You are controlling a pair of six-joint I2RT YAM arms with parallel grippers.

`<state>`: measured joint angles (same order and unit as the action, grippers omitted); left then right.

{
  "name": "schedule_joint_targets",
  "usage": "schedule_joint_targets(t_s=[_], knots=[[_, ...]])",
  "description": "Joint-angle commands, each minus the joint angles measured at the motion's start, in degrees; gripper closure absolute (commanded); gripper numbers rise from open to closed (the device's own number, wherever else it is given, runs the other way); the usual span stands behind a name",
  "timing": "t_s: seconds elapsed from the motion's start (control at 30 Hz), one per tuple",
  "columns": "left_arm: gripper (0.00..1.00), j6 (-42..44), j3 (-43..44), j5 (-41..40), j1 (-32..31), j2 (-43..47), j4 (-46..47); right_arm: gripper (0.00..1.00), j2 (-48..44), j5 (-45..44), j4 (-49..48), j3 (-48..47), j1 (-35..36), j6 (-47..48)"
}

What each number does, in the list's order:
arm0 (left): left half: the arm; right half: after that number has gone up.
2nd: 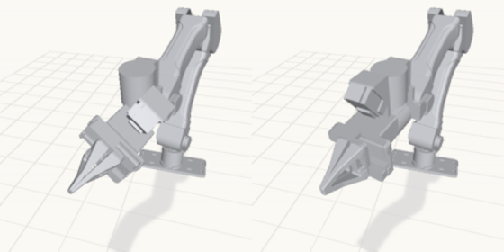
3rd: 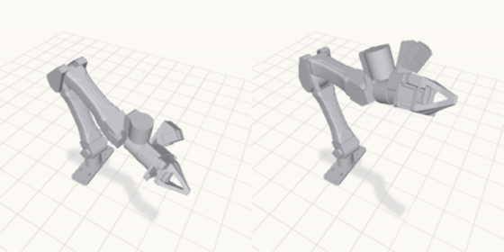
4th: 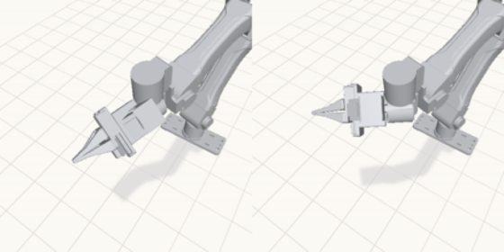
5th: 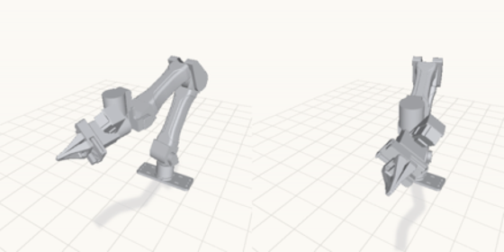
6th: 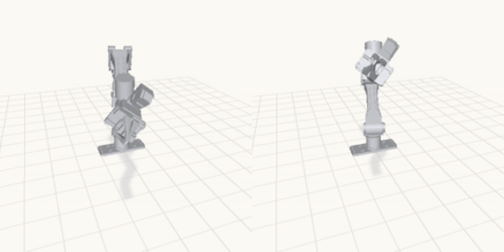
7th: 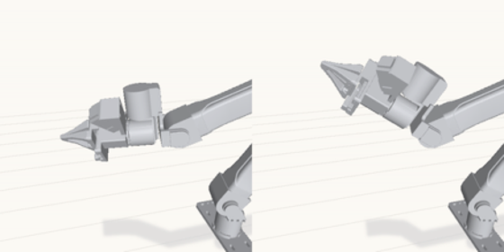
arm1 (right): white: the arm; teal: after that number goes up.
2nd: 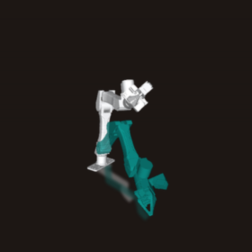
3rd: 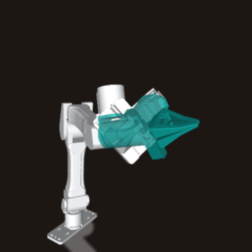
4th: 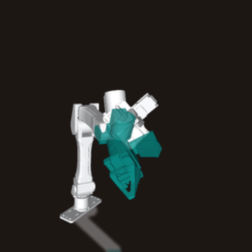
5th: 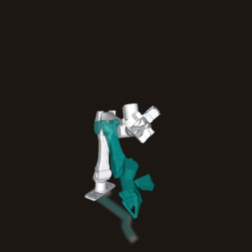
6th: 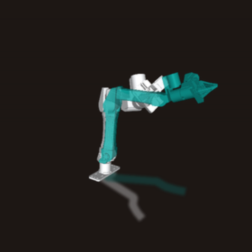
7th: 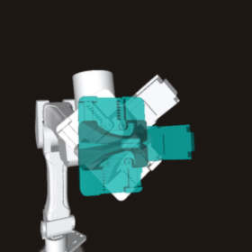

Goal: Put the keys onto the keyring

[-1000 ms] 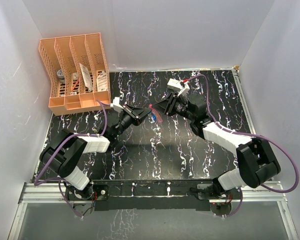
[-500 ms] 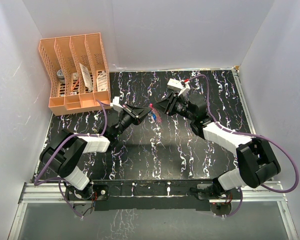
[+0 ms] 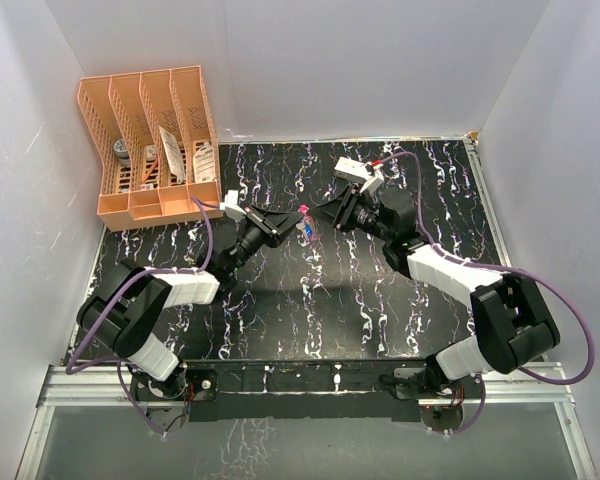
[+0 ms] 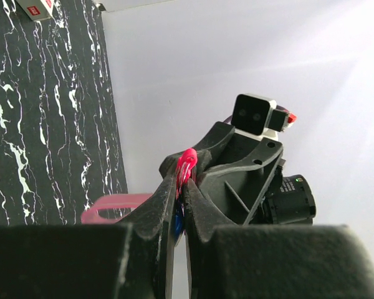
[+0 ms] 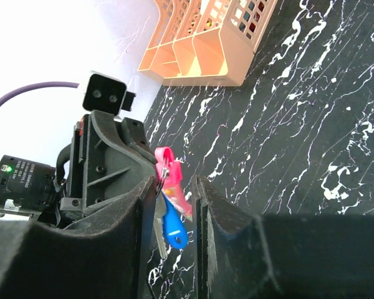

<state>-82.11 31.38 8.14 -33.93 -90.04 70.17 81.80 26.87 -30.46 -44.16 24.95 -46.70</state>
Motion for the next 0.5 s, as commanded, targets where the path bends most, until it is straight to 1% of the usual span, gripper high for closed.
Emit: schedule_joint_targets(t_s=[0.0, 0.3, 0.47], knots=[[1.00, 1.2, 1.4, -0.3, -0.3, 4.3, 2.4, 0.72, -2.9, 1.3, -1.3, 0.9, -2.4, 0.0], [1.00, 1.2, 3.1, 0.8, -0.3, 0.9, 4.5, 0.72, -6.3, 1.8, -0.2, 1.1, -2.8, -0.3], [1.00, 1.7, 4.2, 1.3, -0.3, -0.1, 4.3, 0.68, -6.0, 4.3, -0.4, 1.1, -2.9, -1.4]])
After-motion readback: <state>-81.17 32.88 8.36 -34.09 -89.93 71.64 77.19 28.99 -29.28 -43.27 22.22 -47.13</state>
